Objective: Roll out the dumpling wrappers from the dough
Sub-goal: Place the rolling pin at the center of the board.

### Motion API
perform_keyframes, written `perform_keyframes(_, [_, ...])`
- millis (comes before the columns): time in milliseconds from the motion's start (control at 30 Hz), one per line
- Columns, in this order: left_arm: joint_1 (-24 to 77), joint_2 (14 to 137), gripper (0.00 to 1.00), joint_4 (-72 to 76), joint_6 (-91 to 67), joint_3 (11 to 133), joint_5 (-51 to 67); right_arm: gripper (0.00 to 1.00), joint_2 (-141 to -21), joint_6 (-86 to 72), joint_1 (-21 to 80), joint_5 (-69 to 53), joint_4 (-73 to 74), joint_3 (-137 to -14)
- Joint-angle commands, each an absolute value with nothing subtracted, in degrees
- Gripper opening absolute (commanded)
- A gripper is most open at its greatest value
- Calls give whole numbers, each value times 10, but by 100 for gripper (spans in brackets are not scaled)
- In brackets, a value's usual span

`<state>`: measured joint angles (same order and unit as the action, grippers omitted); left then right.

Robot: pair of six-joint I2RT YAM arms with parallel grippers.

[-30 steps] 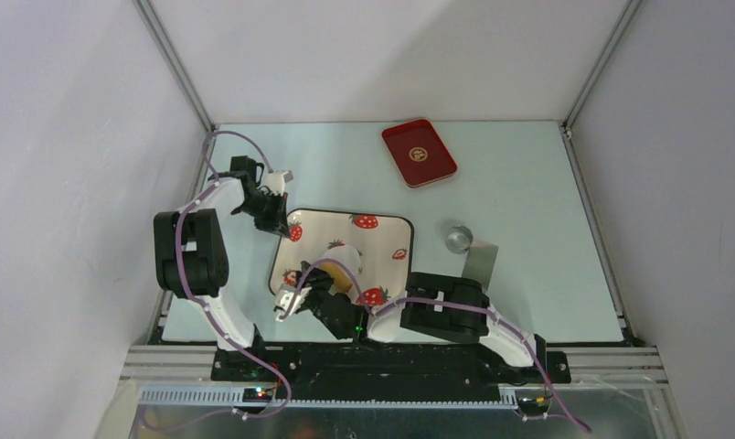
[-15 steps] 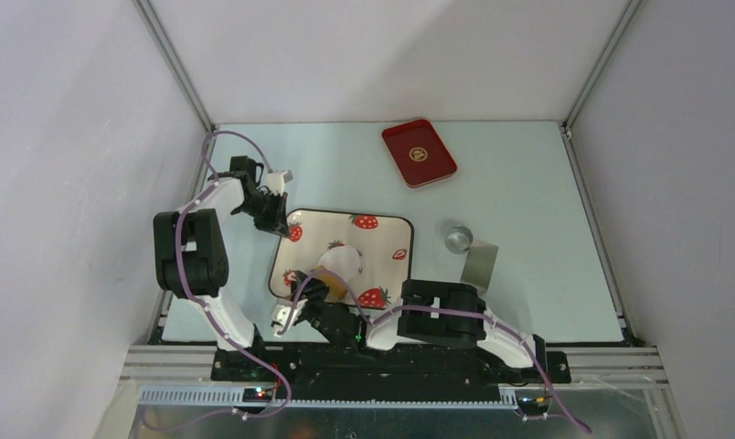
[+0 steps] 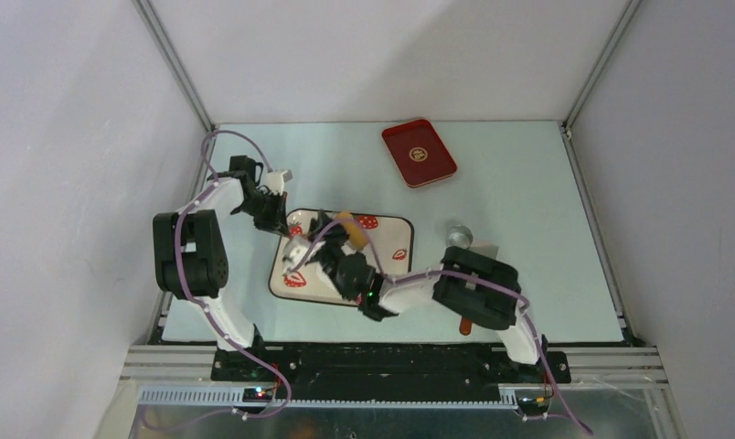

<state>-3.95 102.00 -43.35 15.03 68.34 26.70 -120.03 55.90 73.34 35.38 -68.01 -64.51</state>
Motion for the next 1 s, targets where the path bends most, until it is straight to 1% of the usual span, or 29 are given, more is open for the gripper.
perform_keyframes(0, [-45, 992, 0, -426, 149, 684, 275, 0, -1139, 497, 692, 383, -636, -638])
perform_keyframes(100, [-45, 994, 0, -426, 149, 686, 275, 0, -1147, 467, 675, 387, -620, -633])
perform_keyframes(267, [-45, 994, 0, -426, 150, 686, 273, 0, -1171, 466, 661, 395, -627, -629])
perform_keyframes(300, [-45, 992, 2, -425, 150, 686, 273, 0, -1169, 467, 659, 402, -624, -629])
perform_keyframes(333, [-46, 990, 11, -425, 150, 686, 273, 0, -1166, 464, 651, 405, -620, -629])
perform_keyframes(367, [-46, 986, 26, -425, 150, 686, 274, 0, -1155, 462, 646, 413, -606, -626])
perform_keyframes(400, [-47, 984, 34, -426, 150, 686, 273, 0, -1148, 454, 635, 415, -598, -624])
perform_keyframes(433, [-47, 978, 49, -426, 150, 686, 273, 0, -1128, 448, 629, 418, -576, -617])
perform_keyframes(467, [-48, 974, 56, -426, 150, 686, 272, 0, -1117, 434, 614, 419, -562, -613])
perform_keyframes(500, [-48, 966, 70, -426, 150, 687, 272, 0, -1095, 424, 606, 419, -531, -604])
perform_keyframes(533, [-49, 961, 78, -426, 150, 687, 269, 0, -1084, 405, 589, 419, -513, -598])
perform_keyframes(567, [-49, 948, 93, -426, 150, 689, 266, 0, -1062, 395, 579, 418, -473, -590])
perform_keyframes(633, [-51, 928, 99, -426, 153, 692, 258, 0, -1040, 366, 546, 423, -421, -582])
perform_keyframes(733, [-57, 899, 100, -427, 161, 700, 249, 0, -1034, 355, 485, 443, -410, -571])
perform_keyframes(800, [-61, 883, 100, -427, 168, 705, 246, 0, -1047, 365, 447, 467, -431, -562])
perform_keyframes(833, [-63, 862, 100, -428, 176, 709, 238, 0, -1074, 390, 402, 499, -488, -563])
perform_keyframes(967, [-63, 843, 100, -433, 188, 706, 232, 0, -1118, 425, 333, 551, -540, -574])
